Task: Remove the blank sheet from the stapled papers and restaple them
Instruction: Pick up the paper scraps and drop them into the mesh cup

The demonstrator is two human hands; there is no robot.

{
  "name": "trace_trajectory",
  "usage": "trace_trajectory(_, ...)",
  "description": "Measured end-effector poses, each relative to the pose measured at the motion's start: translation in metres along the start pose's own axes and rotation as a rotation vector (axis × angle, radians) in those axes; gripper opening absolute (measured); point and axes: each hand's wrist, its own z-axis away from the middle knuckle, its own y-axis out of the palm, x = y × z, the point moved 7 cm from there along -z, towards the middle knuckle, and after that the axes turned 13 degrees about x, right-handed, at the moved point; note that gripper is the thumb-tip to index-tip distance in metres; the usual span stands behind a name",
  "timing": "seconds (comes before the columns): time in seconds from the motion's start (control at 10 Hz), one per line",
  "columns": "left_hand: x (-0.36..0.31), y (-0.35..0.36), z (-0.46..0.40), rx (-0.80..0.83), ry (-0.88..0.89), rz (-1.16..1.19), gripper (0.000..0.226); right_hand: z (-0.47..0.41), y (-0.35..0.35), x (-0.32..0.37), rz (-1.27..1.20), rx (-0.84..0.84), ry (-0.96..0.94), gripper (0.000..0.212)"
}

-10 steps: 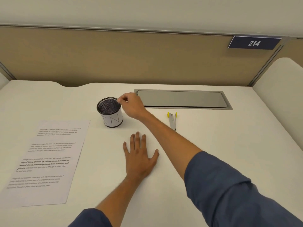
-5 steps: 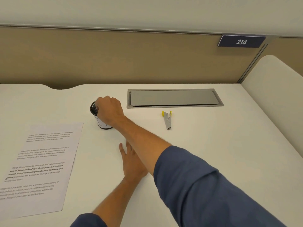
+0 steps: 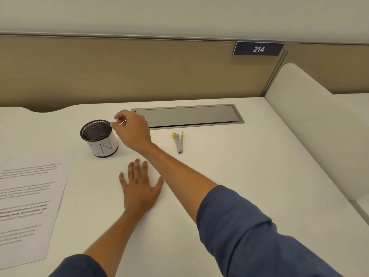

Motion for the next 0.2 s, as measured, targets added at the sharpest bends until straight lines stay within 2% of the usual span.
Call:
trace_trajectory(0.1,0.009,0.013,-0.013,-0.051,-0.001,-0.038,0.098,0.019,-0.024,-0.016,-0.073,-0.015,0.024,0.011)
trace_trajectory(0.2,0.016,0.023,-0.02,-0.035,-0.041,-0.059,0.09,0.049,-0.044,-0.041,-0.122,-0.022,0.045,0.007)
